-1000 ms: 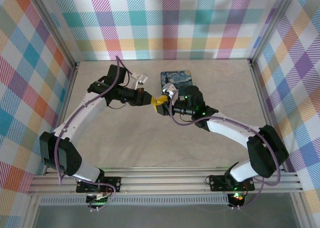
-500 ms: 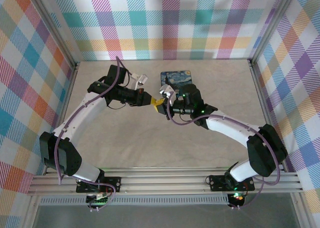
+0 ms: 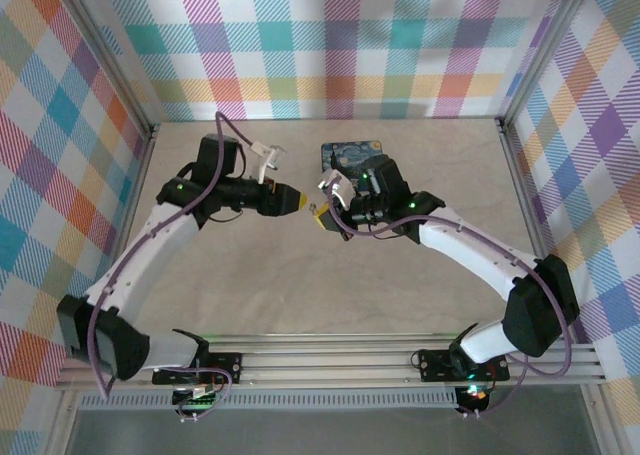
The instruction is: Unlock a padlock with a key
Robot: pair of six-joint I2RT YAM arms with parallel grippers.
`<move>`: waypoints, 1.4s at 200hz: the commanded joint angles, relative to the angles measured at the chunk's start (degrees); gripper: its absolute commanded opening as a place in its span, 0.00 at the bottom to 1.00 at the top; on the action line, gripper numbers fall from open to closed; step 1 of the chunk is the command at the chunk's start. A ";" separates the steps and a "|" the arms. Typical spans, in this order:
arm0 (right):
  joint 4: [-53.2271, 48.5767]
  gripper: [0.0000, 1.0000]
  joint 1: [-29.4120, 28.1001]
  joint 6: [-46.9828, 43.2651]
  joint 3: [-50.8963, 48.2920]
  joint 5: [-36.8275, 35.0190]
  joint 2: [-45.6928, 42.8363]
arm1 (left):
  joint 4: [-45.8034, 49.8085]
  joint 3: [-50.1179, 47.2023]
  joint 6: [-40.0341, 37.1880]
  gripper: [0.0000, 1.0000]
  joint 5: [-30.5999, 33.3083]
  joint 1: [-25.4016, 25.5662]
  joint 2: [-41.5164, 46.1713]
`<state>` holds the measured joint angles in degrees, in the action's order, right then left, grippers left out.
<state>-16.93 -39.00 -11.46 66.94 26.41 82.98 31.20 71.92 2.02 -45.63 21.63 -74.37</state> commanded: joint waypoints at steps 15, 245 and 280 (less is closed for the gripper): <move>-14.64 0.00 0.16 -6.99 5.65 3.00 1.11 | -11.20 -7.36 -9.51 0.53 -3.47 1.77 4.50; -15.43 0.03 3.75 -2.66 7.05 8.51 2.90 | -1.99 -1.65 -9.54 0.00 -4.25 4.36 -9.84; 3.30 0.36 8.93 13.56 -3.44 11.03 -4.21 | -13.93 -5.85 5.26 0.00 -1.33 1.41 -9.12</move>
<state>-28.69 -33.74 -10.70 68.99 33.10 84.82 26.13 69.12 -4.23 -49.91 25.08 -84.05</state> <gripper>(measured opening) 0.299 0.043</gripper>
